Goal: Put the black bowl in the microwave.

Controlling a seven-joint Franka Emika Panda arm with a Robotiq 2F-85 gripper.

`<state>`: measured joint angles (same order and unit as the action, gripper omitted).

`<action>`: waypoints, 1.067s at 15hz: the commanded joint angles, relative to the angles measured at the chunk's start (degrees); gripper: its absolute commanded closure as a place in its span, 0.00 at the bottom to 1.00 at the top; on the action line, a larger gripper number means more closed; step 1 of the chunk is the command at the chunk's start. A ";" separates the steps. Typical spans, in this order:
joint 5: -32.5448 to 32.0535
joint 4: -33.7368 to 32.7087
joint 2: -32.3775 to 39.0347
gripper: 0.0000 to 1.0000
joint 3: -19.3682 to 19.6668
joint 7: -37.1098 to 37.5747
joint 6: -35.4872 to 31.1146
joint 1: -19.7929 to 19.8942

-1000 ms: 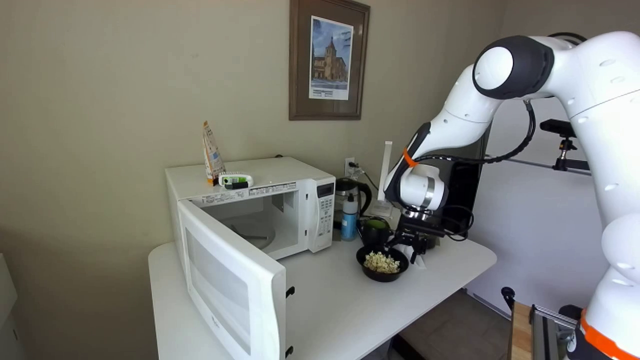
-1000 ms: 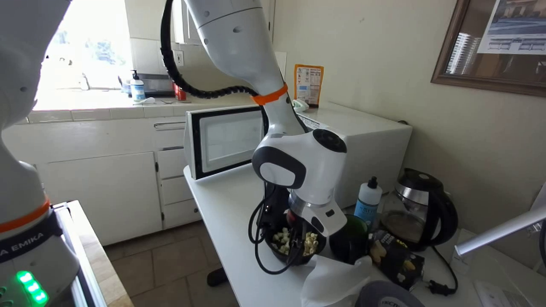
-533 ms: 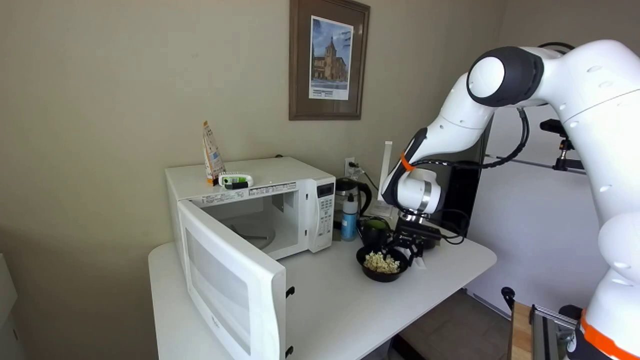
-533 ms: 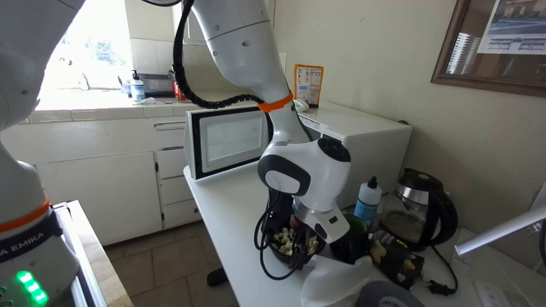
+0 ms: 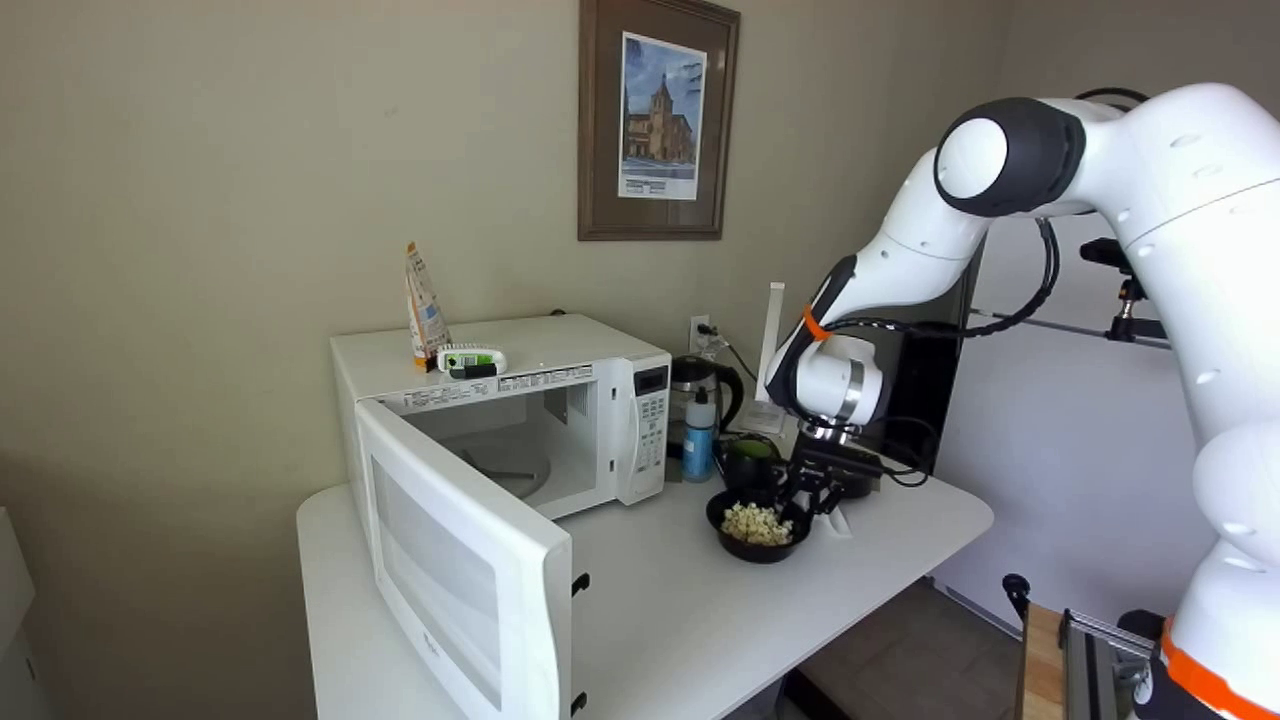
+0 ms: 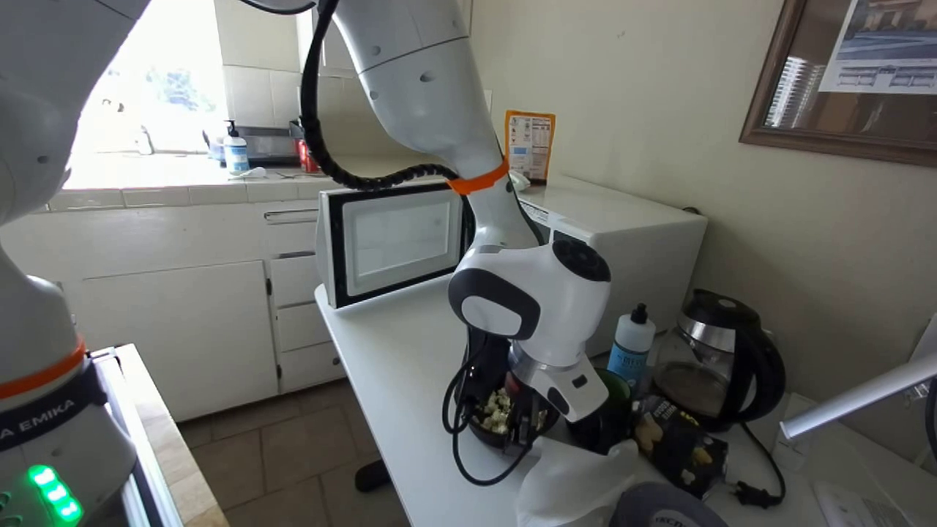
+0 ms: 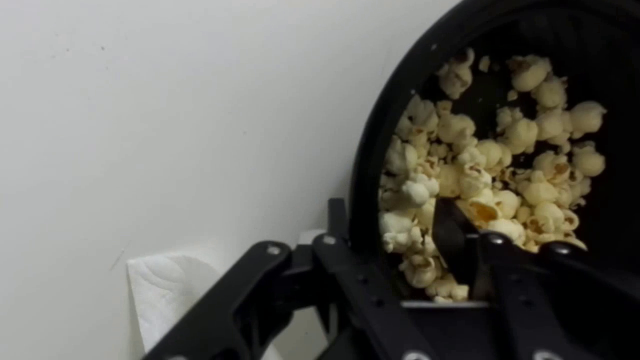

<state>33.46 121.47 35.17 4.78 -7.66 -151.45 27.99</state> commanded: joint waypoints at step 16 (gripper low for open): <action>-0.76 2.34 -5.80 0.97 0.27 -2.30 5.92 1.00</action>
<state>32.91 121.68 32.74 4.90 -8.41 -147.55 28.59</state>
